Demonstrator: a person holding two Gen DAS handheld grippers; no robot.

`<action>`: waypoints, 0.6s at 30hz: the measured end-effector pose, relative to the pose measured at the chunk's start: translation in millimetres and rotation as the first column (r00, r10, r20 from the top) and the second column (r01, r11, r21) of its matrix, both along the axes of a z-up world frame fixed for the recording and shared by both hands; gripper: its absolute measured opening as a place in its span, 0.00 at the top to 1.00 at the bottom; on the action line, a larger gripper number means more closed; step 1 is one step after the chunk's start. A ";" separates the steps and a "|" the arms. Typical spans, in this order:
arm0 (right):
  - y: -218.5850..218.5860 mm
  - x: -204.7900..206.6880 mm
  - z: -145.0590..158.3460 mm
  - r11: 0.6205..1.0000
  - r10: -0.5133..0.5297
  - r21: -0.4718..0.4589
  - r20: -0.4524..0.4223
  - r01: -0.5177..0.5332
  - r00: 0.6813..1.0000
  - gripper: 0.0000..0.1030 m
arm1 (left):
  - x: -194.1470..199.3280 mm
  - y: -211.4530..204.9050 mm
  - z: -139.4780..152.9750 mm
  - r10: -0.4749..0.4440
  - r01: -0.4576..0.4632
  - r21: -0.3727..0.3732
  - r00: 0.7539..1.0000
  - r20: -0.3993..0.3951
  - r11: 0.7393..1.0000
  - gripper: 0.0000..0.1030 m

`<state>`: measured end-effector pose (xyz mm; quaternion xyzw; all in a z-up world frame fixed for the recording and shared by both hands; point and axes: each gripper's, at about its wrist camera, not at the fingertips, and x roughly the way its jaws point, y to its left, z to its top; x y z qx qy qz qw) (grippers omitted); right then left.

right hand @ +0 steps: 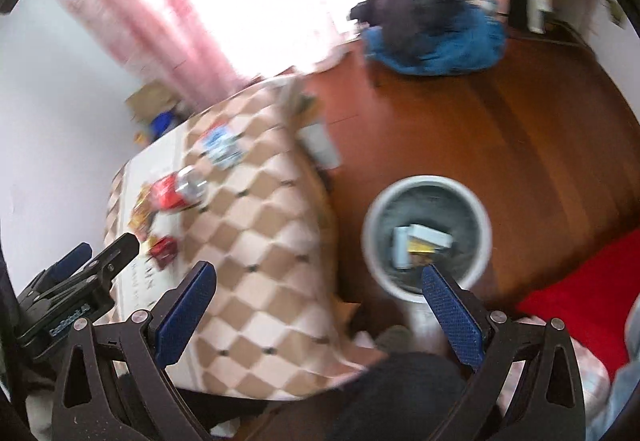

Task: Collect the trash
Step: 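Grasp the orange snack bag with the left tool while the right tool grasps the red cola can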

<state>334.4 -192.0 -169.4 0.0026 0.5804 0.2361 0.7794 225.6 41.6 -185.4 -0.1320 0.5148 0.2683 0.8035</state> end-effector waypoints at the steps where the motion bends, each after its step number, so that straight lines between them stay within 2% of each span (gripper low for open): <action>1: 15.7 -0.1 -4.9 1.000 0.020 0.000 -0.008 -0.020 1.000 0.00 | -9.1 22.9 -11.3 0.046 -0.046 0.005 0.999 -0.018 0.999 0.04; 3: 63.2 1.7 -15.1 0.995 0.099 -0.005 -0.020 -0.099 0.995 0.00 | -21.6 53.7 -30.7 0.118 -0.116 0.027 0.992 -0.055 0.993 0.04; 5: 121.4 3.5 -27.2 0.973 0.214 -0.082 -0.006 -0.214 0.977 0.00 | -31.2 78.2 -50.1 0.182 -0.179 0.042 0.980 -0.081 0.983 0.04; 7: 173.2 5.3 -38.9 0.932 0.331 -0.157 -0.004 -0.328 0.944 0.00 | -37.3 102.6 -69.2 0.241 -0.238 0.041 0.965 -0.103 0.970 0.04; 9: 227.1 6.4 -51.1 0.862 0.459 -0.246 0.006 -0.443 0.889 0.00 | -40.6 125.2 -88.2 0.285 -0.284 0.027 0.951 -0.120 0.958 0.04; 12: 296.1 8.9 -77.4 0.733 0.609 -0.366 -0.021 -0.573 0.793 0.00 | -41.8 148.6 -113.2 0.324 -0.327 0.005 0.935 -0.145 0.945 0.04; 13: 321.1 9.2 -88.3 0.680 0.658 -0.399 -0.035 -0.615 0.752 0.00 | -41.7 153.3 -117.6 0.329 -0.333 0.000 0.932 -0.149 0.943 0.04; 14: 335.4 9.8 -95.1 0.646 0.687 -0.421 -0.045 -0.637 0.726 0.00 | -41.9 159.6 -126.0 0.335 -0.340 -0.005 0.929 -0.159 0.940 0.04; 16: 366.3 8.6 -114.9 0.547 0.753 -0.463 -0.091 -0.697 0.652 0.00 | -38.9 165.8 -134.2 0.339 -0.345 -0.009 0.925 -0.171 0.938 0.04; 18: 383.9 8.5 -133.6 0.473 0.787 -0.495 -0.134 -0.729 0.602 0.00 | -38.1 171.2 -141.9 0.337 -0.346 -0.019 0.924 -0.181 0.938 0.04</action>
